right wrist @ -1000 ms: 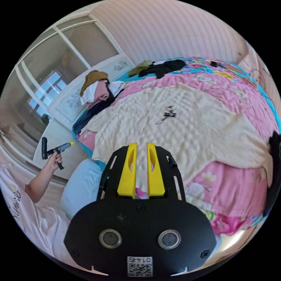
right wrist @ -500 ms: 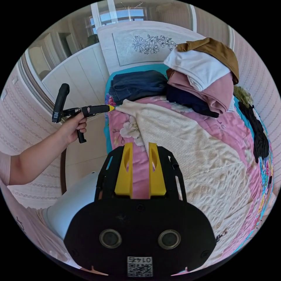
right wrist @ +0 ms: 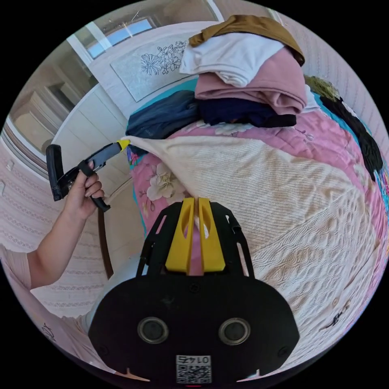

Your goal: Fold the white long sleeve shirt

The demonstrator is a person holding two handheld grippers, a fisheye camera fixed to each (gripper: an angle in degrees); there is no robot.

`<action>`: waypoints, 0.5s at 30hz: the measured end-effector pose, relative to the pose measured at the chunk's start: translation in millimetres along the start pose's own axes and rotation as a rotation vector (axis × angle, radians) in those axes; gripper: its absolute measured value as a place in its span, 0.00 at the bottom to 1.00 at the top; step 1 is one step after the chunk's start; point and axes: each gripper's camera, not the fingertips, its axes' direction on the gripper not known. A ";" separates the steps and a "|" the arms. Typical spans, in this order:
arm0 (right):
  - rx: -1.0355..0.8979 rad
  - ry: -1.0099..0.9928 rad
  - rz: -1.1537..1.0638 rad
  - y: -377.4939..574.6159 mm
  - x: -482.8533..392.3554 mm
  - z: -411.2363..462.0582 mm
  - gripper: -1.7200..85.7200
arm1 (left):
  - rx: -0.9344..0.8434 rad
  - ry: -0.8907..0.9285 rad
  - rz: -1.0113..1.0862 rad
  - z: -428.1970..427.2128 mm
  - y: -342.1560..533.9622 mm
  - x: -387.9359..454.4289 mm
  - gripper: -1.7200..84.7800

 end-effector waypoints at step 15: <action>0.426 -0.186 0.473 124.0 145.8 -127.6 0.03 | 0.063 0.472 0.693 0.5 -7.3 328.1 0.01</action>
